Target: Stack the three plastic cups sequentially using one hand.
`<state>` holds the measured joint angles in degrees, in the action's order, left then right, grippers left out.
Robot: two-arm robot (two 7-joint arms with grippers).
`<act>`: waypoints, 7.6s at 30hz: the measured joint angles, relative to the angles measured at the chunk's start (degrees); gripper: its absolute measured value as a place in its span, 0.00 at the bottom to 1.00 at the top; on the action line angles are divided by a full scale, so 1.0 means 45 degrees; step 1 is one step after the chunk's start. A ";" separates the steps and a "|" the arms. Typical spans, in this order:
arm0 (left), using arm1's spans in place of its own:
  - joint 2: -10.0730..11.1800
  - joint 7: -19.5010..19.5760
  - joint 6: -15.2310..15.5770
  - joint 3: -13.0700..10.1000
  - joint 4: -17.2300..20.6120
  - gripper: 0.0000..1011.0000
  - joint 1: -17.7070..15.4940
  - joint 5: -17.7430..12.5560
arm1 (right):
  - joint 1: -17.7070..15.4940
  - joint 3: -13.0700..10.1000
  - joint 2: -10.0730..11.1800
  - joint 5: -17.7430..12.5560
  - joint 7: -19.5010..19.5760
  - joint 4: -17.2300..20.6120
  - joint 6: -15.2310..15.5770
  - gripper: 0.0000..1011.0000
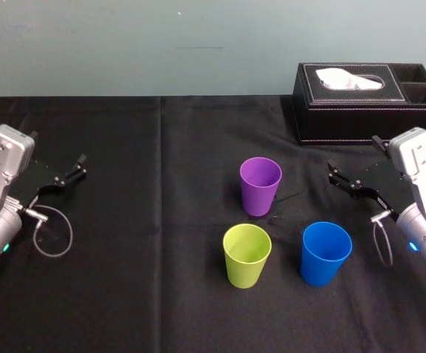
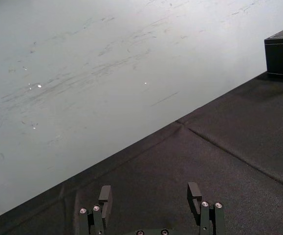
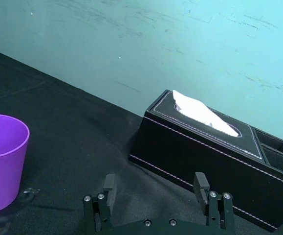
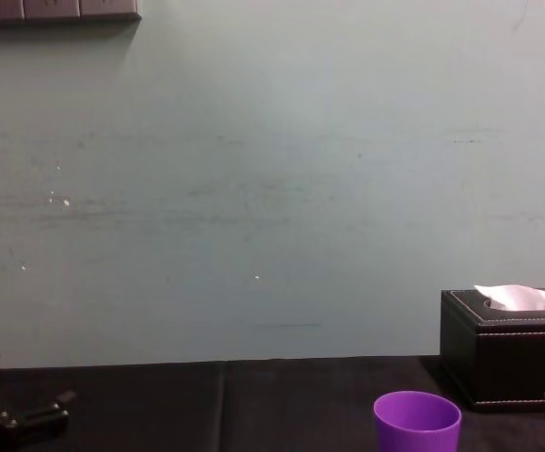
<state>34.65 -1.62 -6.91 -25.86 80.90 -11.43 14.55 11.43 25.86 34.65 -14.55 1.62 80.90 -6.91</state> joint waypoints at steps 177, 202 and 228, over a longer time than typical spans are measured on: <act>0.0000 0.0000 0.0000 0.0000 -0.0001 1.00 0.0000 0.0000 | -0.4857 -0.3031 0.0618 -0.2400 -0.7509 0.2788 -0.0874 0.75; 0.0000 0.0000 -0.0001 0.0000 0.0000 1.00 0.0001 0.0000 | -0.4872 -0.3039 0.0631 -0.2400 -0.7502 0.2798 -0.0901 0.72; 0.0001 0.0000 0.0000 0.0000 0.0000 1.00 0.0000 0.0000 | -0.6438 -0.5029 0.1417 -0.3506 -0.6009 0.7062 0.2037 0.72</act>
<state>34.65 -1.62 -6.91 -25.86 80.90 -11.43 14.55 -17.54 3.23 41.02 -30.32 -25.42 112.68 2.26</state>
